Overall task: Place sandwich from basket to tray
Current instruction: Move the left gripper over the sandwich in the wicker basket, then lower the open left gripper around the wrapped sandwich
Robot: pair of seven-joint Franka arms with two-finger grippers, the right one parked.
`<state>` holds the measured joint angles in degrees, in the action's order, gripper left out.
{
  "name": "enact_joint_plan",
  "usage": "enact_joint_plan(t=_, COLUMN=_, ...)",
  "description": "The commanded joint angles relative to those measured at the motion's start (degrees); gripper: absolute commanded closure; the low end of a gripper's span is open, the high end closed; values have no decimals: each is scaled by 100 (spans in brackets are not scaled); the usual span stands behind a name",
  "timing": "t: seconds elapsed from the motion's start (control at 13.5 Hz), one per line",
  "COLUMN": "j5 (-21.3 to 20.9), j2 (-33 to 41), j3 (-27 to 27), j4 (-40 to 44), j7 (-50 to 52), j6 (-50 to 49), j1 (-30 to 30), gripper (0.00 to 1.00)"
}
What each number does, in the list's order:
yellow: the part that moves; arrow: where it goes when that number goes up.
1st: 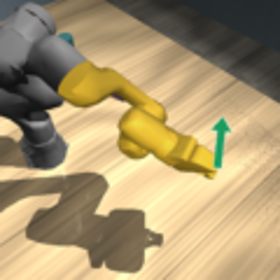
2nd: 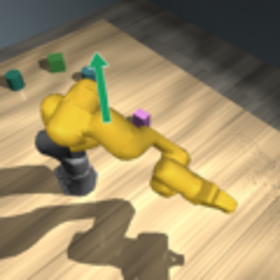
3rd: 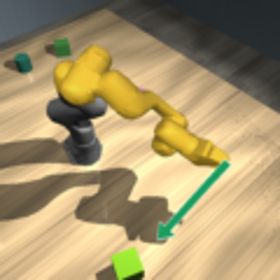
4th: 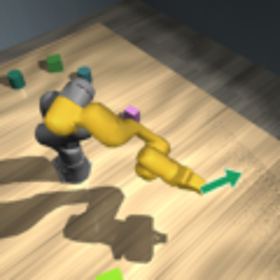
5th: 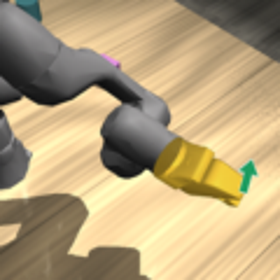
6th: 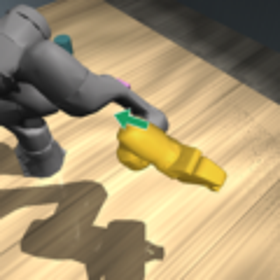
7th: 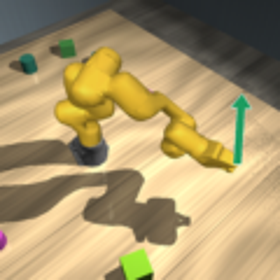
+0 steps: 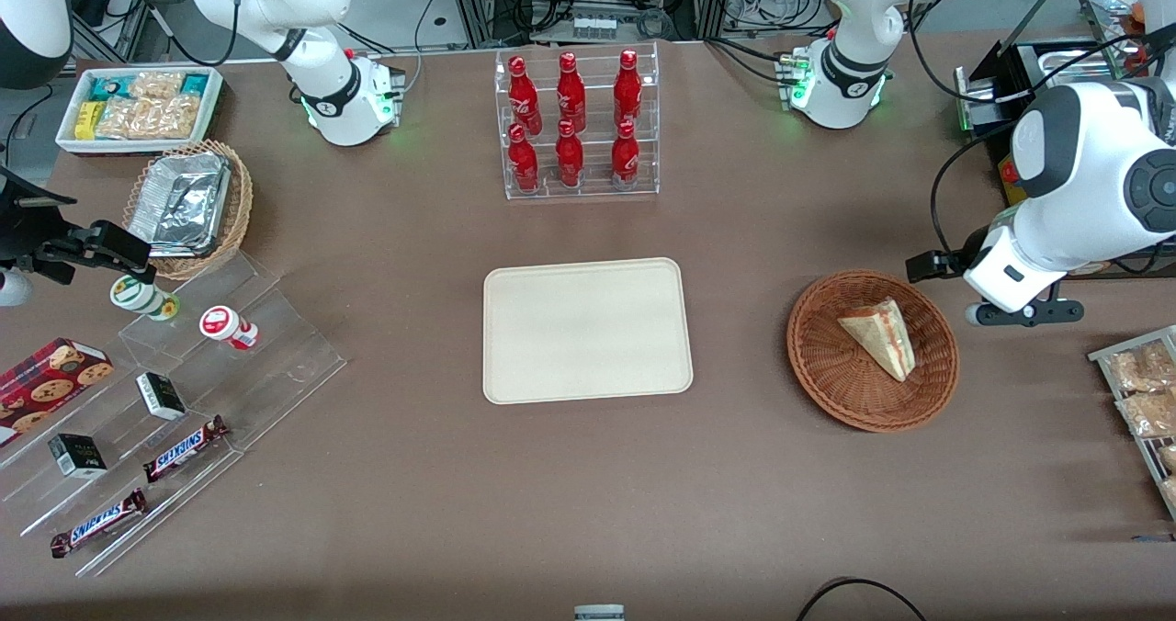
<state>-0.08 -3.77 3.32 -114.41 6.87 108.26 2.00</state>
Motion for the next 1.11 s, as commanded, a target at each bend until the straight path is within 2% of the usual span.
enact_joint_plan(t=0.0, j5=-79, j2=96, j3=20, j4=-344, j7=1031, j6=493, j1=-15, gripper=0)
enact_joint_plan(t=0.67, j5=114, j2=-316, j3=98, j4=-696, j7=4161, j6=1592, j1=-129, gripper=0)
enact_joint_plan(t=1.04, j5=44, j2=-589, j3=99, j4=-767, j7=4156, j6=1900, j1=-253, gripper=0)
